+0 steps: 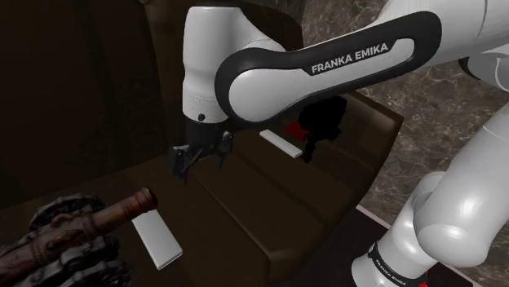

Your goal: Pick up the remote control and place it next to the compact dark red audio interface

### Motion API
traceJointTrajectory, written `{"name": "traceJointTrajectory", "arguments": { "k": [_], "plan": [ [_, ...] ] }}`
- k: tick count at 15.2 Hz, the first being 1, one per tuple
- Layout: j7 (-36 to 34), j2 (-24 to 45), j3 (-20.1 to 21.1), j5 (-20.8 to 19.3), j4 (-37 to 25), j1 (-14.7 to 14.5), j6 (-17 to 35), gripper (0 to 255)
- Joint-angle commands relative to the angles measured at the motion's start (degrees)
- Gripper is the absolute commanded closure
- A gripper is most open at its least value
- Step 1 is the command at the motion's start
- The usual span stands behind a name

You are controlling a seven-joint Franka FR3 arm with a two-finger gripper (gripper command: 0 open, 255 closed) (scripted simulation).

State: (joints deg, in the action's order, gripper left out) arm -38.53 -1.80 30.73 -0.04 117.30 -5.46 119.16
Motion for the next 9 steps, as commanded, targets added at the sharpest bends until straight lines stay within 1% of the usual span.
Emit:
{"name": "traceJointTrajectory", "arguments": {
  "k": [1,4,9],
  "plan": [
    [-3.43,4.46,1.20,-2.71,-2.72,-0.90,0.41,0],
    [-8.29,11.92,1.97,-7.29,-7.85,-3.11,0.45,0],
    [-14.73,24.30,1.18,-13.94,-18.12,-8.65,-1.06,0]
  ]
}}
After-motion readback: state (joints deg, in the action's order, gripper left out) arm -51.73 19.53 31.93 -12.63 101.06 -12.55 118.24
